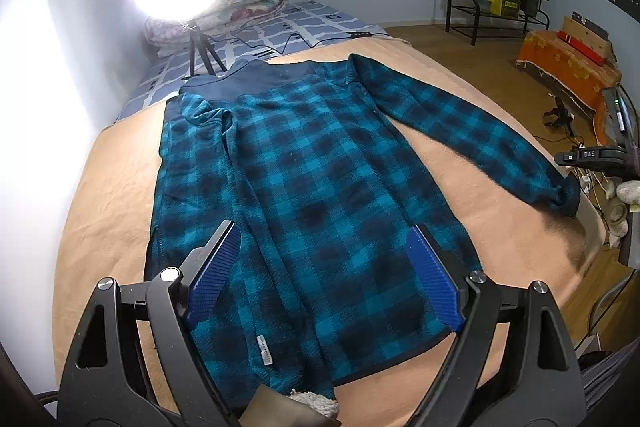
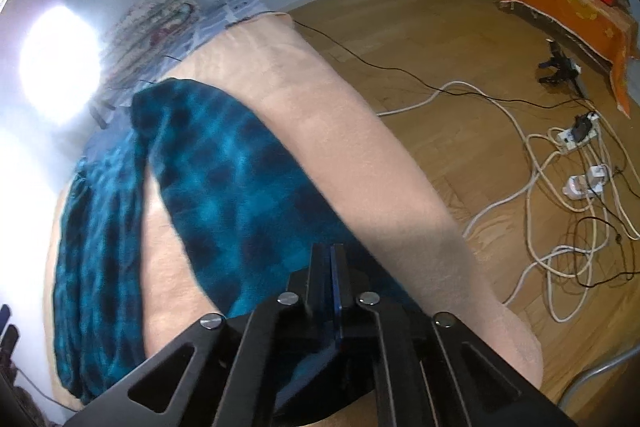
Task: Fold large clothes
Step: 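Grasp the sleeve cuff with the right tool and lift it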
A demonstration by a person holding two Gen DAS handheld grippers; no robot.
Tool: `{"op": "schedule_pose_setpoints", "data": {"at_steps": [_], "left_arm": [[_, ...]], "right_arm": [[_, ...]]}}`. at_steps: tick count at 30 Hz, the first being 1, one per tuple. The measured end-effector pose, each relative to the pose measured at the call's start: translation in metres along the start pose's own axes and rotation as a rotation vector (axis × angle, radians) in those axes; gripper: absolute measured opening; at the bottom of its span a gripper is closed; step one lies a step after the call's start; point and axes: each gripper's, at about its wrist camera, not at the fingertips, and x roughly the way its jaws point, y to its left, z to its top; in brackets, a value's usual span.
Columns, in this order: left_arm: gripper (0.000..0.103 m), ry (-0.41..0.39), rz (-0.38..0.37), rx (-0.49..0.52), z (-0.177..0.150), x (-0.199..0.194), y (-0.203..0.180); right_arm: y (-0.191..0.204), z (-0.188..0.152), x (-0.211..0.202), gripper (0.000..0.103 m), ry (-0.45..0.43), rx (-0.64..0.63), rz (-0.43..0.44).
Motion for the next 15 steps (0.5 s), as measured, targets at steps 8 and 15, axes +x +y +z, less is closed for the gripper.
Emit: {"op": "schedule_pose_setpoints", "data": {"at_steps": [8,15], "left_arm": [[0.087,0.01,0.004,-0.036,-0.006,0.0,0.018],[0.087,0.028,0.008,-0.05,-0.015,-0.001,0.027]], "right_arm": [[0.017,-0.003,-0.021,0.0,-0.049,-0.014,0.056],[-0.013,-0.006,-0.02,0.044,-0.007,0.11,0.029]]}}
